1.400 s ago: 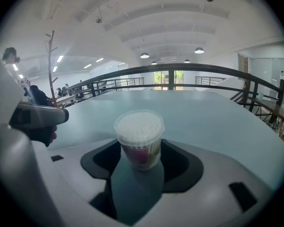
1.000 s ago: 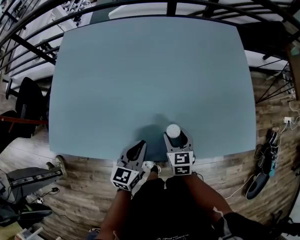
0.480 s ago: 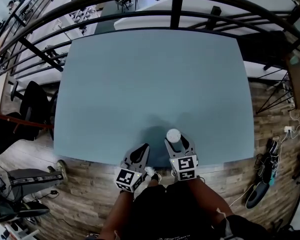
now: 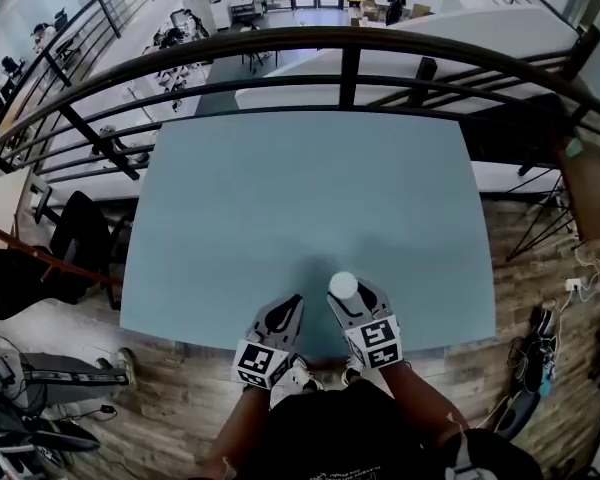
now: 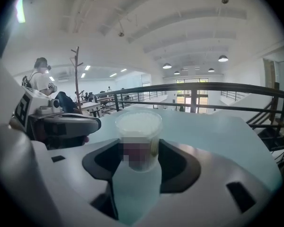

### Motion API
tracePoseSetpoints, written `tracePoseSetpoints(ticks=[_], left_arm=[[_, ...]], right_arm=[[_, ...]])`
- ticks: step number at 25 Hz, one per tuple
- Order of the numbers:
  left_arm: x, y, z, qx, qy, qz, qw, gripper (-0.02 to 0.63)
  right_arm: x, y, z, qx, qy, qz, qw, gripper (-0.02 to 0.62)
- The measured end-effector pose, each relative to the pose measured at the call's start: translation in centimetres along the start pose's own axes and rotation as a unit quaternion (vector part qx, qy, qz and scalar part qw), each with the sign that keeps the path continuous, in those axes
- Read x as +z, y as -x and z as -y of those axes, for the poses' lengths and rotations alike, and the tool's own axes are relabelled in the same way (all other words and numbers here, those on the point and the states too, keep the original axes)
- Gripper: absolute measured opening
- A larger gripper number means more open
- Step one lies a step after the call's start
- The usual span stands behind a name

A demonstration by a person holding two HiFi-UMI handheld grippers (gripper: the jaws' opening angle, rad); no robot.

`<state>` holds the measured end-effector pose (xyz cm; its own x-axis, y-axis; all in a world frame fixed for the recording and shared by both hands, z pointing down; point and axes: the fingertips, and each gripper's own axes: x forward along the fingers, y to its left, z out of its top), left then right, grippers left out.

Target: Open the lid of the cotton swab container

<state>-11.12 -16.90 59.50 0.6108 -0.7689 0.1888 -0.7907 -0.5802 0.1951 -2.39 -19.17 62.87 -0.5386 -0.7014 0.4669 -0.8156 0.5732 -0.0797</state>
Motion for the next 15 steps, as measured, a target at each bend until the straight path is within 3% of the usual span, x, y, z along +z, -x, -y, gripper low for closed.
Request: tracePoseSetpoints(ticks=[8,15], left_arm=[[6.3,-0.9,0.7,-0.006,-0.059,0.044,0.9973,0.011],[9.9,-1.0,2.3,-0.03,-0.175,0.055,0.9826,0.011]], right_arm=[[4.3,0.9,-0.1,0.037,-0.004,0.008,0.999,0.244],[6.4,0.9,-0.3,0.091,-0.025,-0.006,0.996,0.244]])
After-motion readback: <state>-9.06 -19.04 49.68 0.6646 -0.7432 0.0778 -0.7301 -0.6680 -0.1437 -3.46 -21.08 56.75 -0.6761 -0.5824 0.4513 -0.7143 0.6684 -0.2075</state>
